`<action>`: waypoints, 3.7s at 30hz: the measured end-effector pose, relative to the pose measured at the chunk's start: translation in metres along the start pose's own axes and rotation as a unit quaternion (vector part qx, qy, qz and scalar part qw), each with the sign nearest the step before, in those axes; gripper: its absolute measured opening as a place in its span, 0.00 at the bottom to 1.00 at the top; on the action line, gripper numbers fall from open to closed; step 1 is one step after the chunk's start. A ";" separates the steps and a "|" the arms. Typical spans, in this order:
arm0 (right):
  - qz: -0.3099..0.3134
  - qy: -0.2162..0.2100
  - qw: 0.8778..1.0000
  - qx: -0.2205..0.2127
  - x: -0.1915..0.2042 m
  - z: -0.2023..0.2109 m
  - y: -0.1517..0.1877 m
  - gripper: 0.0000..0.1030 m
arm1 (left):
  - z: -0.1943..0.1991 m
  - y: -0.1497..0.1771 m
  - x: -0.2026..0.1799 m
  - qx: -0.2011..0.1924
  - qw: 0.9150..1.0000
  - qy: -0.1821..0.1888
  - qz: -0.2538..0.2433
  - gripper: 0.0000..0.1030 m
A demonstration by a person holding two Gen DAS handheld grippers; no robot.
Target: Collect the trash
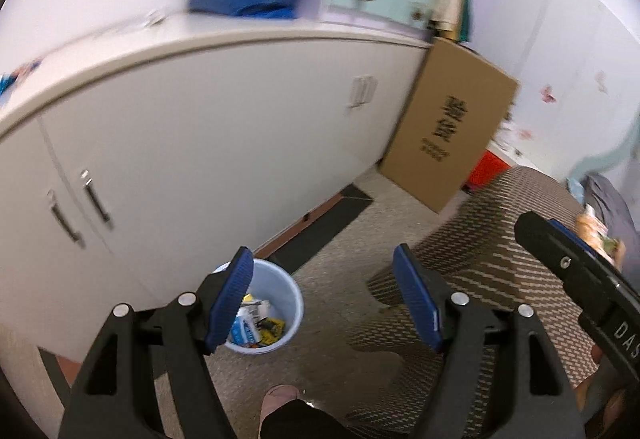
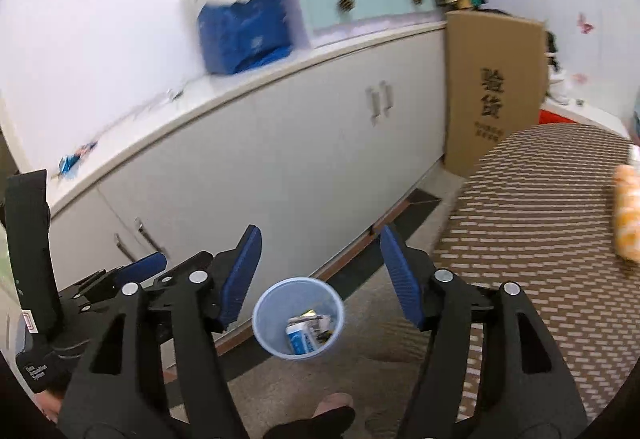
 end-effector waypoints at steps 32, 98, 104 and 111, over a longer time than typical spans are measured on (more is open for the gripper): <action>-0.082 0.282 0.954 0.053 -0.318 0.154 0.046 0.81 | -0.037 0.064 -0.379 0.054 0.948 0.167 -0.264 0.69; -0.006 0.049 0.999 0.003 -0.083 0.130 -0.005 0.18 | 0.076 0.017 -0.147 -0.042 0.981 0.159 -0.102 0.07; 0.011 -0.014 1.000 0.025 -0.021 0.074 -0.005 0.18 | 0.050 0.004 -0.058 -0.034 0.993 0.101 -0.047 0.07; 0.022 -0.075 0.994 0.071 0.041 -0.010 0.012 0.18 | 0.009 0.002 0.030 -0.010 0.999 0.036 0.006 0.07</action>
Point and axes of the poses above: each gripper's, at about its wrist camera, not at the fingertips, and z roughly against the way its jaws point, x to its left, y to its underside, the point moved 3 cm from there along -z, roughly the way its jaws point, and after that the axes turned 6 degrees about -x, right-handed, at the moved point
